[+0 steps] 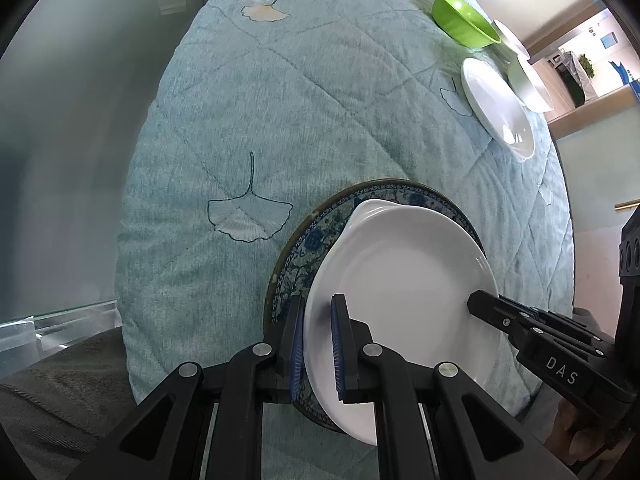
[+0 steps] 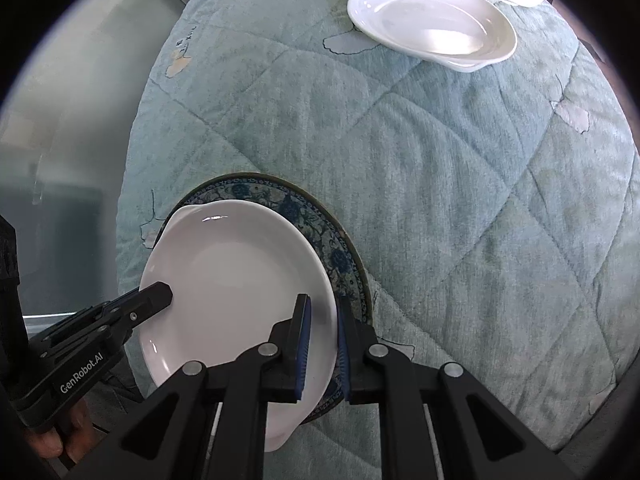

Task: Organize plates and bowls
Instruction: 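Lower the white plate onto the blue-and-white plate and open both grippers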

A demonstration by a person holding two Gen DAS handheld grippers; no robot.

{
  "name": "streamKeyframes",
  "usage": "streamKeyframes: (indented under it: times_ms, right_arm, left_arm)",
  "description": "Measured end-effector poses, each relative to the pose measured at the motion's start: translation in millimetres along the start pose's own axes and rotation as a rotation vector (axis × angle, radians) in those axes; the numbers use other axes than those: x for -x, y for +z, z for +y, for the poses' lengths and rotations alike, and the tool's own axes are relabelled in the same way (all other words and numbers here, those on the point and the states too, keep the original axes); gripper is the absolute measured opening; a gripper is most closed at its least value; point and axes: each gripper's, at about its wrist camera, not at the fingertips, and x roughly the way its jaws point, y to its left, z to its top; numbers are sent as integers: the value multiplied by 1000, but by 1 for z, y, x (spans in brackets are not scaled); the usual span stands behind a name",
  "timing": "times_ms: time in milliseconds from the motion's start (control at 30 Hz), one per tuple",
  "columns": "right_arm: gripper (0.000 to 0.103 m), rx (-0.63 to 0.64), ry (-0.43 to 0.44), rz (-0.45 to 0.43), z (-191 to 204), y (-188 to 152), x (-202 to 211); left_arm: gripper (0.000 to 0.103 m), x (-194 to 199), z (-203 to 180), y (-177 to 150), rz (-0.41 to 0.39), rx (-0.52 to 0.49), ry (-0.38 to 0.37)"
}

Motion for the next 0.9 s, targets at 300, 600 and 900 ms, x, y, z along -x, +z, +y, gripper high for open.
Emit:
streamKeyframes:
  times_ms: [300, 600, 900]
  right_arm:
    - [15, -14, -2, 6, 1, 3, -6]
    - [26, -5, 5, 2, 4, 6, -7]
    - [32, 4, 10, 9, 8, 3, -7]
  left_arm:
    - [9, -4, 3, -1, -9, 13, 0]
    - [10, -4, 3, 1, -6, 13, -3]
    - [14, -2, 5, 2, 2, 23, -11]
